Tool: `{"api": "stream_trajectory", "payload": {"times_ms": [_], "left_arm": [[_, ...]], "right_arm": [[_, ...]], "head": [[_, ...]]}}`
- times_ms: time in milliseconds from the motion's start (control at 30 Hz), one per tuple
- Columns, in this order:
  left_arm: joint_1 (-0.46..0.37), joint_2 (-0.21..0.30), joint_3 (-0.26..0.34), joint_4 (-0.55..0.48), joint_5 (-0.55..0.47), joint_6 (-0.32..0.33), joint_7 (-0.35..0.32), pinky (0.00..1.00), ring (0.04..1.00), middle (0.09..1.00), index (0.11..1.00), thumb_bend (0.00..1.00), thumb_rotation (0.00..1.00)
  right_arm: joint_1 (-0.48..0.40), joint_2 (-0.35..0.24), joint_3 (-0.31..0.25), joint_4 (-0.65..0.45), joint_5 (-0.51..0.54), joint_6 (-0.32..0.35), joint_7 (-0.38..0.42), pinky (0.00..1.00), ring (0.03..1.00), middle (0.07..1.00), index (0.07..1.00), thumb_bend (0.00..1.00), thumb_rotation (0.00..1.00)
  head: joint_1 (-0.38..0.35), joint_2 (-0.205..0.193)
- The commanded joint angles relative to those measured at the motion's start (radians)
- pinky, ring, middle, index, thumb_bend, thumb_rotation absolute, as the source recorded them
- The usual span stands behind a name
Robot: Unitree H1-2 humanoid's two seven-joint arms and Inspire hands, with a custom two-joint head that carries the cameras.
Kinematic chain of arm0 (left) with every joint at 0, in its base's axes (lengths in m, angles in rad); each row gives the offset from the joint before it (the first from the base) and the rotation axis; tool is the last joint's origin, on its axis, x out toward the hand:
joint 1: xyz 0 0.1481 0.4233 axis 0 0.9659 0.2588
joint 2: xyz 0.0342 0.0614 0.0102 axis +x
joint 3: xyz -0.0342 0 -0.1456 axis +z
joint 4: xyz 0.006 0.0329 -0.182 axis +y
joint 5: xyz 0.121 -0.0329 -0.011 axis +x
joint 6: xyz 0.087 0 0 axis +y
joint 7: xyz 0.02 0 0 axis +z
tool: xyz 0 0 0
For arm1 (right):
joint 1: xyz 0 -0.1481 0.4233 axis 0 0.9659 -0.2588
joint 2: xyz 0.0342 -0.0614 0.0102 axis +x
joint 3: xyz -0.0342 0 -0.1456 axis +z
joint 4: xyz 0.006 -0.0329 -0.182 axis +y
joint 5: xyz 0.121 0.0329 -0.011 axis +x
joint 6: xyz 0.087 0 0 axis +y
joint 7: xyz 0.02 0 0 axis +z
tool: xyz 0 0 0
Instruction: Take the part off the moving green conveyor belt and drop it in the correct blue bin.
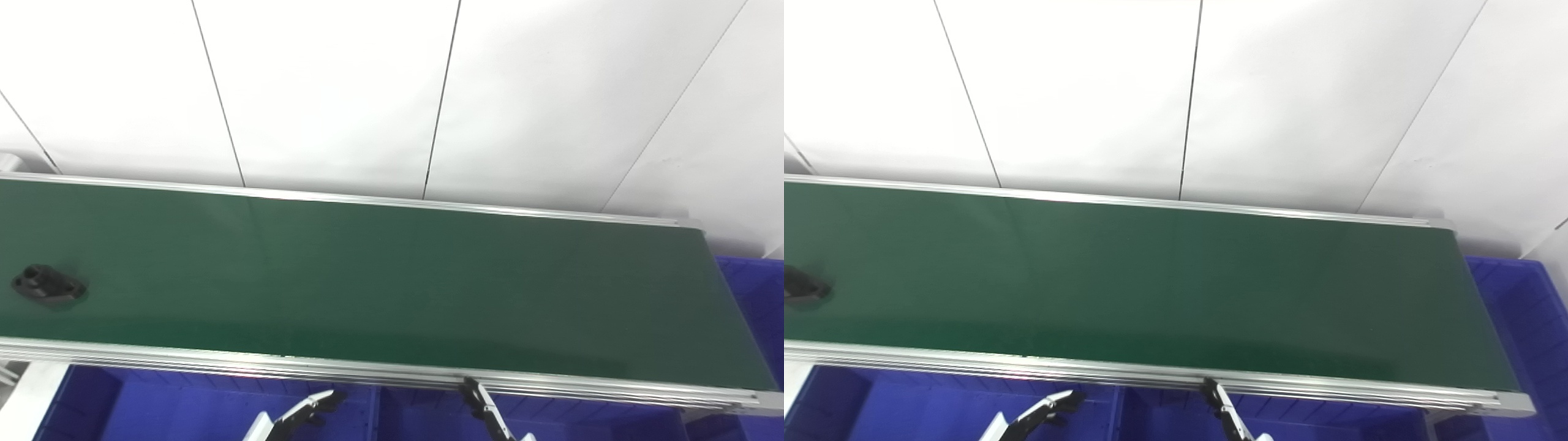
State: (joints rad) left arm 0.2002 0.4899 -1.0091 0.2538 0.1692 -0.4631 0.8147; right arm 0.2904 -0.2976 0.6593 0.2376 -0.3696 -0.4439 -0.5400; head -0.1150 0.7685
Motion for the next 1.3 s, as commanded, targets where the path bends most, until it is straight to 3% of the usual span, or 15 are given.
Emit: {"api": "stream_trajectory", "payload": {"times_ms": [0,233,367,500,633,767,900,1133,1267], "left_arm": [[0.021,0.01,0.026,-0.034,-0.006,-0.007,-0.004,0.68,0.779,0.826,0.825,0.8,0.48],[0.063,0.035,0.047,-0.083,0.023,-0.007,0.01,0.68,0.774,0.825,0.825,0.78,0.52],[0.068,0.062,0.023,-0.173,0.1,-0.007,0.112,0.69,0.763,0.802,0.806,0.76,0.53],[0.072,0.095,0.013,-0.297,0.149,-0.007,0.164,0.71,0.766,0.801,0.807,0.74,0.53],[0.076,0.11,0.027,-0.395,0.218,-0.007,0.216,0.72,0.768,0.794,0.8,0.79,0.65],[0.083,0.12,0.037,-0.468,0.231,-0.007,0.207,0.73,0.781,0.807,0.805,0.81,0.67],[0.085,0.12,0.044,-0.507,0.204,-0.007,0.18,0.73,0.781,0.808,0.81,0.83,0.67],[0.086,0.106,0.051,-0.474,0.162,-0.007,0.138,0.72,0.781,0.804,0.813,0.81,0.64],[0.088,0.103,0.049,-0.424,0.083,-0.007,0.074,0.76,0.798,0.812,0.814,0.79,0.57]], "right_arm": [[0.031,0.017,-0.023,-0.056,-0.019,-0.025,0.029,0.86,0.893,0.903,0.966,0.9,0.47],[0.101,0.046,-0.106,-0.129,-0.036,-0.024,0.12,0.88,0.899,0.906,0.972,0.9,0.48],[0.135,0.056,-0.145,-0.186,-0.061,-0.025,0.136,0.88,0.885,0.896,0.964,0.9,0.48],[0.136,0.045,-0.124,-0.226,-0.068,-0.026,0.082,0.89,0.881,0.889,0.954,0.89,0.47],[0.129,0.027,-0.075,-0.263,-0.042,-0.026,0.028,0.87,0.872,0.886,0.94,0.89,0.44],[0.14,0.023,-0.06,-0.311,-0.048,-0.026,0.022,0.85,0.86,0.877,0.938,0.89,0.46],[0.156,0.029,-0.07,-0.365,-0.03,-0.025,0.07,0.86,0.861,0.876,0.939,0.89,0.45],[0.195,0.07,-0.13,-0.393,-0.049,-0.005,0.191,0.85,0.869,0.886,0.946,0.89,0.48],[0.211,0.086,-0.154,-0.392,-0.054,0.031,0.271,0.84,0.858,0.881,0.95,0.89,0.48]], "head": [[0.001,0.016],[0.024,0.023],[0.042,0.02],[0.047,0.02],[0.048,0.029],[0.051,0.045],[0.054,0.072],[0.046,0.122],[0.034,0.163]]}}
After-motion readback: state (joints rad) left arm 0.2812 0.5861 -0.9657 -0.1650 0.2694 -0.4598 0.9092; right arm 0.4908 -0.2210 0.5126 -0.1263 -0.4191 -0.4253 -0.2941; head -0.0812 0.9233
